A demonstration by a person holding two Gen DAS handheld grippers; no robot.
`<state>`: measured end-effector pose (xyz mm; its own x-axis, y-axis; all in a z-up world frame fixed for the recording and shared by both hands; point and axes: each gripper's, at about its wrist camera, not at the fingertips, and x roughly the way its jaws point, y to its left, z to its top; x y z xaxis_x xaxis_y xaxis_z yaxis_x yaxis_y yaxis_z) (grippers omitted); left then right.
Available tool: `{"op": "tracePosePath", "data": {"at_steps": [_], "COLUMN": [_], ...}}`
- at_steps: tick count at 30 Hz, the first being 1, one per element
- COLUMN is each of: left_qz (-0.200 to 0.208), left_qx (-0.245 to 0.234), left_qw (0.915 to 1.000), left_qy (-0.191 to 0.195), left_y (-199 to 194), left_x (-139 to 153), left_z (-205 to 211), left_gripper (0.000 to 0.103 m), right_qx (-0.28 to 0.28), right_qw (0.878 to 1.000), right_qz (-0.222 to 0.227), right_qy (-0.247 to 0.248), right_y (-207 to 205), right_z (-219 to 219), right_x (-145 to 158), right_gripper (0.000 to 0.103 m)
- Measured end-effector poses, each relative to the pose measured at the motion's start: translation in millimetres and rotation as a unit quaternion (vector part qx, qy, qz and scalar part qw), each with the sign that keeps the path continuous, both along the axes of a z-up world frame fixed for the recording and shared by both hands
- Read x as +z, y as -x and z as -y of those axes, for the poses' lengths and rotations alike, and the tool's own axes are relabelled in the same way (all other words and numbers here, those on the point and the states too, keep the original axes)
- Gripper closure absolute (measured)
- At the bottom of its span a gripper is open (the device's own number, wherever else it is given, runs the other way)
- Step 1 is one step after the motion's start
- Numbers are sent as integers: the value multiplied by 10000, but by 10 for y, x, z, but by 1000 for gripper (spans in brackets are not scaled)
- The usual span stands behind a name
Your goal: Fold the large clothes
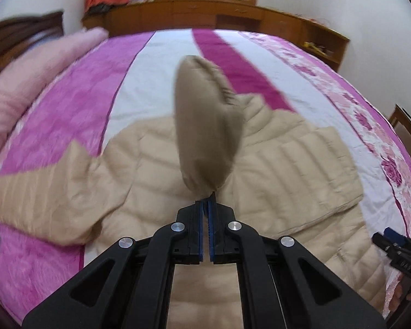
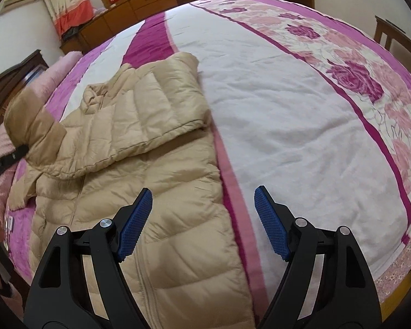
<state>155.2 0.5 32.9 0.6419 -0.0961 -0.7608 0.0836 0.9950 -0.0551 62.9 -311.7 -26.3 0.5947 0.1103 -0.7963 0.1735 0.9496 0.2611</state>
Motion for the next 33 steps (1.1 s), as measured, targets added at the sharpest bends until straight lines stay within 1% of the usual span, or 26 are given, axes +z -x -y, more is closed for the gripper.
{"op": "tracePosePath", "data": {"at_steps": [4, 9, 11, 15, 17, 18, 19, 20, 21, 23, 24, 25, 26, 27, 28, 29, 30, 31, 32, 33], "left_qz": [-316, -615, -694, -758, -826, -839, -816, -726, -685, -592, -552, -495, -452, -396, -350, -323, -291, -276, -290, -316], "left_qx": [181, 90, 28, -179, -231, -205, -190, -195, -224, -197, -168, -129, -103, -67, -60, -59, -37, -38, -29, -11], "left_qw": [9991, 9976, 9969, 9959, 9949, 9949, 9952, 9960, 9966, 9978, 9981, 9984, 9986, 9987, 9988, 9989, 9993, 9995, 9996, 9995], "left_qy": [215, 315, 375, 464, 536, 528, 514, 483, 399, 228, 214, 236, 269, 310, 342, 337, 241, 159, 24, -80], "left_y": [-18, -65, -59, 54, 128, 166, 194, 270, 329, 422, 439, 448, 439, 408, 362, 325, 247, 192, 107, 43], "left_x": [-323, -611, -669, -663, -640, -616, -597, -549, -519, -464, -437, -409, -388, -370, -364, -364, -384, -406, -452, -490], "left_z": [-228, -307, -341, -419, -495, -546, -573, -634, -674, -745, -782, -818, -840, -851, -843, -832, -788, -755, -706, -679], "left_gripper": [99, 98, 97, 89, 77, 57, 35, 30, 30, 30, 31, 37, 40, 48, 61, 69, 80, 88, 91, 92], "right_qx": [41, 60, 76, 154, 198, 212, 222, 226, 234, 251, 257, 262, 267, 265, 256, 258, 259, 273, 303, 326], "right_qw": [9999, 9996, 9995, 9990, 9987, 9985, 9984, 9984, 9983, 9983, 9982, 9981, 9980, 9979, 9979, 9979, 9978, 9976, 9975, 9974], "right_qz": [-64, -163, -182, -208, -198, -186, -162, -146, -125, -81, -57, -32, 15, 47, 110, 144, 178, 181, 164, 139], "right_qy": [106, 207, 266, 360, 425, 460, 493, 504, 512, 529, 539, 555, 576, 585, 588, 583, 589, 608, 619, 626], "right_y": [-72, -160, -197, -278, -318, -336, -365, -386, -417, -482, -513, -548, -595, -616, -652, -676, -716, -754, -799, -836], "right_z": [-96, -171, -197, -260, -281, -289, -292, -296, -299, -310, -321, -329, -344, -357, -368, -370, -381, -393, -404, -413], "right_x": [7, -6, -2, 6, 15, 22, 31, 38, 43, 52, 57, 65, 75, 88, 101, 110, 113, 105, 88, 69], "right_gripper": [27, 27, 27, 27, 27, 27, 27, 27, 27, 27, 27, 27, 27, 27, 27, 33, 36, 42, 49, 52]}}
